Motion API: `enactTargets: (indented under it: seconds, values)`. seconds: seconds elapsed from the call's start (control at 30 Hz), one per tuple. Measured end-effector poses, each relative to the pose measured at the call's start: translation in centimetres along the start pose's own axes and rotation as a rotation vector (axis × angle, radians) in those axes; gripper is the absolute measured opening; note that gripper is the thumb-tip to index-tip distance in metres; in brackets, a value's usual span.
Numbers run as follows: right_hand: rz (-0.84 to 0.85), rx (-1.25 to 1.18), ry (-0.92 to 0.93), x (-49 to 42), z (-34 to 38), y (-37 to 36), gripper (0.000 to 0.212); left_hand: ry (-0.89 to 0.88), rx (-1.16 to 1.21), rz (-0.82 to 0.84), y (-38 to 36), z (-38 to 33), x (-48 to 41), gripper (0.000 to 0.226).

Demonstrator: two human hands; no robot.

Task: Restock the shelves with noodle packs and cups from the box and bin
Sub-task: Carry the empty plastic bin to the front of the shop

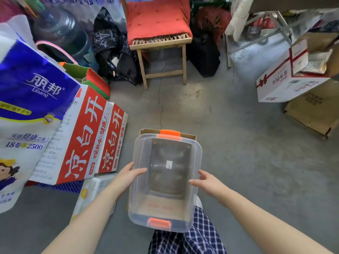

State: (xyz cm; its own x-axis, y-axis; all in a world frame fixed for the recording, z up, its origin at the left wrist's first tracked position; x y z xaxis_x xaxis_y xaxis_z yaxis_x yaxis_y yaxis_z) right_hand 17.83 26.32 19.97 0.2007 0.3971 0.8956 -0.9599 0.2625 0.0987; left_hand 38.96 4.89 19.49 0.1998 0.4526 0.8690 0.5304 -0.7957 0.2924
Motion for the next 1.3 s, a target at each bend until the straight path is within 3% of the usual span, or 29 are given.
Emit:
enactTargets:
  seconds: [0.17, 0.5, 0.73, 1.07, 1.3]
  values:
    - [-0.029, 0.065, 0.06, 2.8, 3.1, 1.9, 0.085, -0.049, -0.044, 0.023, 0.1, -3.0, 3.2, 0.09]
    - [-0.079, 0.178, 0.233, 13.3, 12.9, 6.2, 0.067, -0.226, -0.198, 0.005, 1.8, -13.6, 13.3, 0.086]
    - [-0.126, 0.297, 0.291, 21.6, 16.7, 8.4, 0.098, -0.382, -0.393, 0.051, 1.7, -20.0, 21.8, 0.095]
    - [-0.394, 0.265, 0.391, 35.0, 20.8, 13.6, 0.105, -0.711, -0.634, 0.122, 0.2, -32.8, 32.2, 0.096]
    - [-0.638, 0.135, 0.388, 44.8, 15.7, 16.6, 0.099, -0.958, -0.775, 0.295, -9.0, -37.3, 41.1, 0.096]
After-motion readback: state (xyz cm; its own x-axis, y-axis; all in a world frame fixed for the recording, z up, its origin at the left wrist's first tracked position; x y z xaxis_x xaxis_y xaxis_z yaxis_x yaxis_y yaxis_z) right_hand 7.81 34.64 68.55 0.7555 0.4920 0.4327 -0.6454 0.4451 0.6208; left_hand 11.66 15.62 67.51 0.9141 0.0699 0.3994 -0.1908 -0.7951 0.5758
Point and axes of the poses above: each hand's wrist, its own x-axis away from the middle knuckle, its own y-axis out of the back of the hand, z = x × y, the point moved 10 cm from there along -x, towards the middle knuckle
